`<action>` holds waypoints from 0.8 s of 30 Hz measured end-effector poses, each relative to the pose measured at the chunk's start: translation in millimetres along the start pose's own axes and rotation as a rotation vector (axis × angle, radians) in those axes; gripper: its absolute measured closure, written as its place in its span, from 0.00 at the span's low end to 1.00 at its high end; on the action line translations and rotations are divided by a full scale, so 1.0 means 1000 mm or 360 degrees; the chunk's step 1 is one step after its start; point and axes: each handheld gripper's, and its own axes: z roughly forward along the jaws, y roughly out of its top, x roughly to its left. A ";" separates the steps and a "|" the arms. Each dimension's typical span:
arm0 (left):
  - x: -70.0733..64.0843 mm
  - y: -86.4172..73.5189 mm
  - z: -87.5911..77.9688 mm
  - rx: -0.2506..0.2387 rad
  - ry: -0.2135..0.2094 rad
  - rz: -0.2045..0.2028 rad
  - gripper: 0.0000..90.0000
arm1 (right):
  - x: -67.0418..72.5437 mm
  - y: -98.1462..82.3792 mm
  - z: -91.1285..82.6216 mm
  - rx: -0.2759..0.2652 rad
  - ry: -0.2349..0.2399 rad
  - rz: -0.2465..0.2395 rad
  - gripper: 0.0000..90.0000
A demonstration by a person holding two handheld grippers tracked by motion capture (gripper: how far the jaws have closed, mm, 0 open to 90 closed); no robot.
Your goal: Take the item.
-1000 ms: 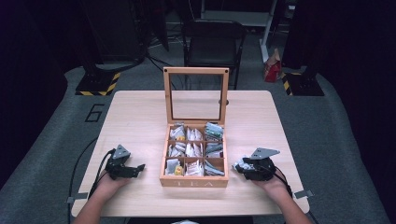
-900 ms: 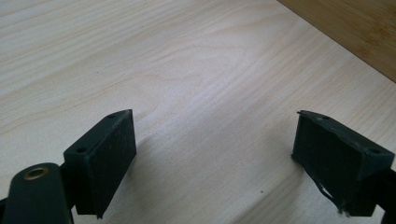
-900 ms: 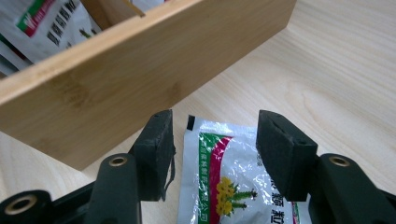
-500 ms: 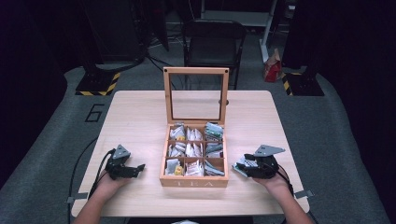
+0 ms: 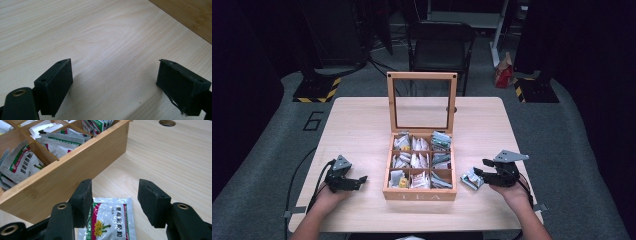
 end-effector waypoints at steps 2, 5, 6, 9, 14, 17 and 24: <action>0.000 0.000 0.000 0.0000 0.0000 0.0000 0.14 | -0.001 0.000 -0.002 -0.0001 -0.0019 0.0000 0.50; 0.000 0.000 0.000 0.0000 0.0000 0.0000 0.14 | -0.002 -0.001 -0.003 -0.0002 -0.0032 -0.0004 0.50; 0.000 0.000 0.000 0.0000 0.0000 0.0000 0.14 | -0.003 -0.001 -0.003 -0.0005 -0.0047 -0.0010 0.50; 0.000 0.000 0.000 0.0000 0.0000 0.0000 0.14 | -0.004 -0.003 -0.003 0.0001 -0.0060 -0.0004 0.50; 0.000 0.000 0.000 -0.0001 0.0000 -0.0001 0.14 | -0.009 -0.010 -0.001 0.0005 -0.0116 0.0018 0.50; 0.000 0.000 0.000 -0.0001 0.0000 0.0000 0.14 | -0.011 -0.013 0.000 0.0012 -0.0143 0.0022 0.50; 0.000 0.000 0.000 0.0000 0.0000 0.0000 0.14 | -0.012 -0.024 0.008 0.0055 -0.0183 0.0048 0.50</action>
